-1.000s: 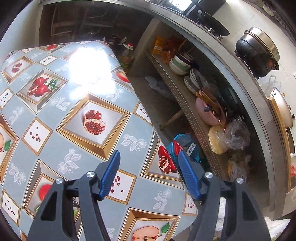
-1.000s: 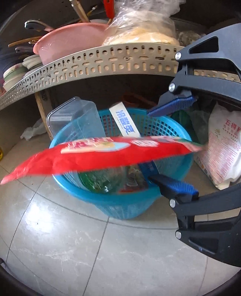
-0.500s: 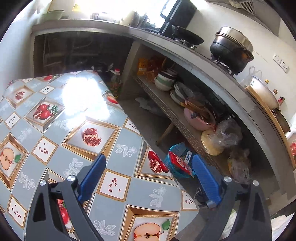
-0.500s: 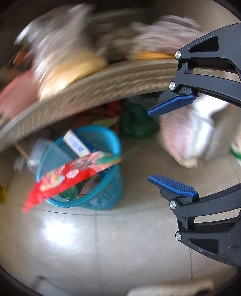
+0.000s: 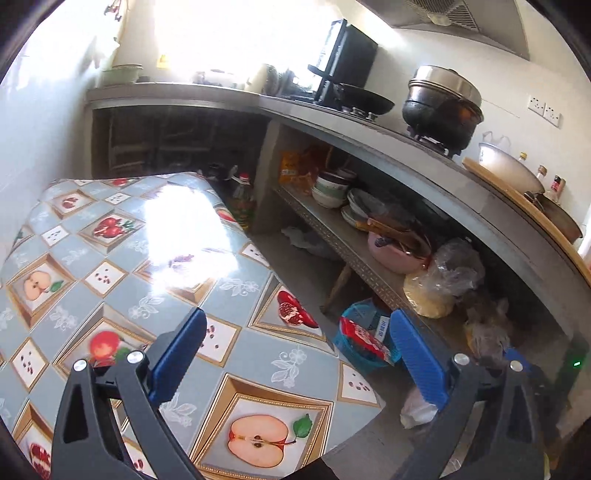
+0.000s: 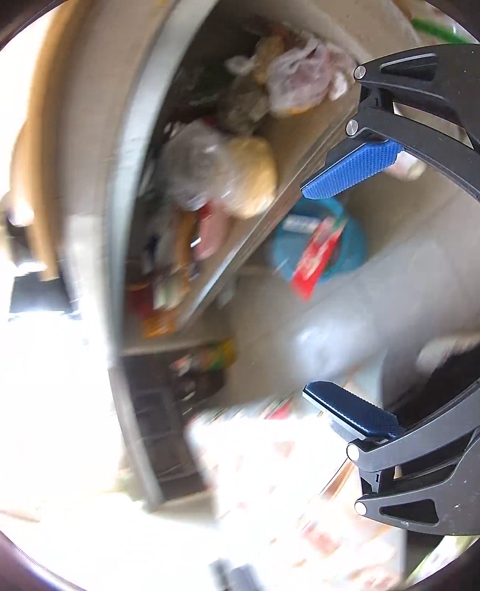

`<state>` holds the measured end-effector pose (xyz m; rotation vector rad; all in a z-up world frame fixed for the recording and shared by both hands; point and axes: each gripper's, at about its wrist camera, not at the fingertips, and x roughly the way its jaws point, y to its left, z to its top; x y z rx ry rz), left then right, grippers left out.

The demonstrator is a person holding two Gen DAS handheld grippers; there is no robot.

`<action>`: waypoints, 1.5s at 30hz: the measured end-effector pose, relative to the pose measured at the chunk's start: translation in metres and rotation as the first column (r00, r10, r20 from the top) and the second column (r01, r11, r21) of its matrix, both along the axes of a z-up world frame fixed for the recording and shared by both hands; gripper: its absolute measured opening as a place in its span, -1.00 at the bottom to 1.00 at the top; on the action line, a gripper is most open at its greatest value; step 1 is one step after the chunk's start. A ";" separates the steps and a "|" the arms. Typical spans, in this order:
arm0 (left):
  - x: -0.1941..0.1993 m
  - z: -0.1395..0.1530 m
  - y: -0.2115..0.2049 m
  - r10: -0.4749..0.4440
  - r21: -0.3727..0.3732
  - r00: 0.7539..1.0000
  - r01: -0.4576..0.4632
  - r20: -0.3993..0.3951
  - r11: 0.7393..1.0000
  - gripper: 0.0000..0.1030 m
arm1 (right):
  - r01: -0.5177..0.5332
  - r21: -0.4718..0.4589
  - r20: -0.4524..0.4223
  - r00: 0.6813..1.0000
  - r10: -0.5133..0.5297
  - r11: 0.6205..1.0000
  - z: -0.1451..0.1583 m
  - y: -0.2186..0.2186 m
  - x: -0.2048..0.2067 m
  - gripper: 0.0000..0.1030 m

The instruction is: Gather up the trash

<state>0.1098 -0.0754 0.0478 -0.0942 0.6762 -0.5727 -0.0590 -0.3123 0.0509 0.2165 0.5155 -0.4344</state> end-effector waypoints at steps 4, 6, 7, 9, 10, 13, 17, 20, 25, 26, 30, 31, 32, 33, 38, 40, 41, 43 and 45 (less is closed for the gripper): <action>-0.029 -0.006 0.000 0.135 0.078 0.990 -0.138 0.037 0.987 0.89 | -0.059 0.100 0.120 0.992 0.047 0.993 0.025 0.009 -0.005 0.85; -0.044 -0.012 0.000 0.165 0.127 0.983 -0.174 0.080 0.977 0.89 | -0.060 0.134 0.134 0.990 0.042 0.989 0.026 0.014 -0.007 0.85; -0.053 -0.015 -0.001 0.169 0.158 0.979 -0.185 0.113 0.970 0.89 | -0.053 0.143 0.129 0.991 0.034 0.988 0.028 0.018 -0.009 0.85; -0.068 -0.022 -0.004 0.175 0.220 0.968 -0.213 0.179 0.952 0.89 | -0.021 0.153 0.090 0.996 0.007 0.988 0.025 0.024 -0.007 0.85; -0.075 -0.025 -0.006 0.174 0.248 0.962 -0.224 0.209 0.943 0.89 | -0.005 0.144 0.075 0.997 -0.006 0.990 0.022 0.028 -0.006 0.85; -0.089 -0.034 -0.007 0.154 0.280 0.962 -0.216 0.226 0.936 0.89 | 0.051 0.070 0.040 0.998 -0.054 0.996 0.011 0.039 -0.007 0.85; -0.094 -0.045 -0.013 0.141 0.340 0.972 -0.199 0.190 0.919 0.89 | 0.086 -0.056 0.035 0.996 -0.084 0.995 0.005 0.056 -0.009 0.85; -0.090 -0.050 -0.015 0.167 0.376 0.975 -0.212 0.150 0.902 0.89 | 0.059 -0.098 -0.036 0.997 -0.063 0.993 0.000 0.065 -0.002 0.85; -0.091 -0.055 -0.004 0.227 0.375 0.967 -0.253 0.111 0.892 0.89 | 0.019 -0.052 -0.127 0.992 -0.026 0.998 -0.018 0.076 0.004 0.85; -0.090 -0.056 0.000 0.245 0.376 0.965 -0.264 0.098 0.888 0.89 | 0.018 -0.031 -0.146 0.989 -0.022 0.999 -0.022 0.076 0.005 0.85; -0.084 -0.062 0.015 0.321 0.370 0.946 -0.312 0.039 0.875 0.89 | 0.011 -0.001 -0.197 0.980 -0.010 1.000 -0.034 0.079 0.010 0.85; -0.083 -0.063 0.017 0.335 0.370 0.942 -0.322 0.031 0.872 0.89 | 0.010 -0.004 -0.204 0.979 -0.010 1.000 -0.035 0.079 0.011 0.85; -0.082 -0.064 0.020 0.344 0.369 0.939 -0.329 0.025 0.869 0.89 | 0.009 -0.008 -0.207 0.978 -0.010 1.000 -0.036 0.081 0.011 0.85; -0.081 -0.065 0.022 0.354 0.369 0.935 -0.335 0.018 0.867 0.89 | 0.008 -0.011 -0.209 0.978 -0.010 1.000 -0.036 0.081 0.012 0.85; -0.076 -0.068 0.028 0.384 0.369 0.923 -0.357 0.002 0.858 0.89 | 0.014 -0.017 -0.221 0.975 -0.017 1.000 -0.038 0.082 0.012 0.85; -0.076 -0.067 0.029 0.388 0.370 0.921 -0.364 0.008 0.855 0.89 | 0.016 -0.022 -0.228 0.973 -0.021 1.000 -0.039 0.082 0.013 0.85; -0.076 -0.066 0.029 0.392 0.371 0.920 -0.368 0.013 0.852 0.89 | 0.019 -0.026 -0.230 0.973 -0.024 0.999 -0.039 0.082 0.012 0.85; -0.076 -0.066 0.031 0.399 0.372 0.917 -0.374 0.012 0.849 0.89 | 0.023 -0.032 -0.233 0.972 -0.030 0.999 -0.040 0.082 0.011 0.85; -0.076 -0.067 0.032 0.407 0.380 0.914 -0.378 0.007 0.844 0.89 | 0.025 -0.034 -0.236 0.971 -0.032 0.999 -0.040 0.083 0.011 0.85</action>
